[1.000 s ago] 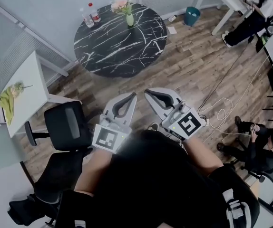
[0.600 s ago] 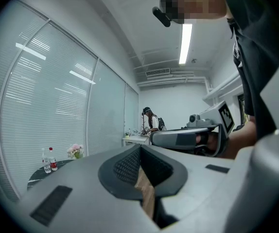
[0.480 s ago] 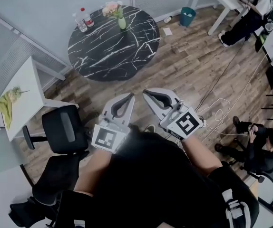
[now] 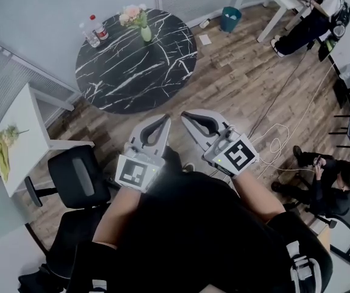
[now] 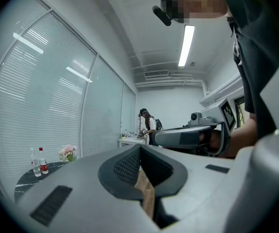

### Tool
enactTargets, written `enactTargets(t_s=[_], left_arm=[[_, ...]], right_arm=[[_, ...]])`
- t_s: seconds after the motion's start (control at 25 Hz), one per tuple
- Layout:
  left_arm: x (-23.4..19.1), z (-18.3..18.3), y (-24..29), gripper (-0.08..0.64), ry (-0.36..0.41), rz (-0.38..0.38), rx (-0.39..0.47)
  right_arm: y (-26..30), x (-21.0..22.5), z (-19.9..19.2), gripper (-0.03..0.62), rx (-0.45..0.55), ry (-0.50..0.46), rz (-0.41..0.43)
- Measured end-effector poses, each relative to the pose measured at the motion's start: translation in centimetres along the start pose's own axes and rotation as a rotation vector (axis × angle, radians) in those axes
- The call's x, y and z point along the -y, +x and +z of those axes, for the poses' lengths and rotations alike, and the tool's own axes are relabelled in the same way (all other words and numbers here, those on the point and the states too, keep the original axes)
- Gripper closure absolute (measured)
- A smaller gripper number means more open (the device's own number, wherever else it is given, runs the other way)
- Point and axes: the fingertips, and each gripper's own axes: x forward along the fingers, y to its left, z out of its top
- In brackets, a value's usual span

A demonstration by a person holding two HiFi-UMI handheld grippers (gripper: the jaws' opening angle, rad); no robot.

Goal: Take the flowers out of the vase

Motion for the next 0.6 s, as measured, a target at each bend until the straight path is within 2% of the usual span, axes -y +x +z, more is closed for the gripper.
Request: enactTargets(t_s=[0.4,0.6], left_arm=[[-8.9,0.6,4.6,0.549,-0.015,-0.025,0.010],[-13.6,0.7,6.0,0.549,-0.028,-0.020,0.011]], right_arm=[[8.1,5.5,0.1,0.572,-0.039,-0.005,-0.007],[12.5,7.4,-0.3,0.572,-0.076,-0.051,-0.006]])
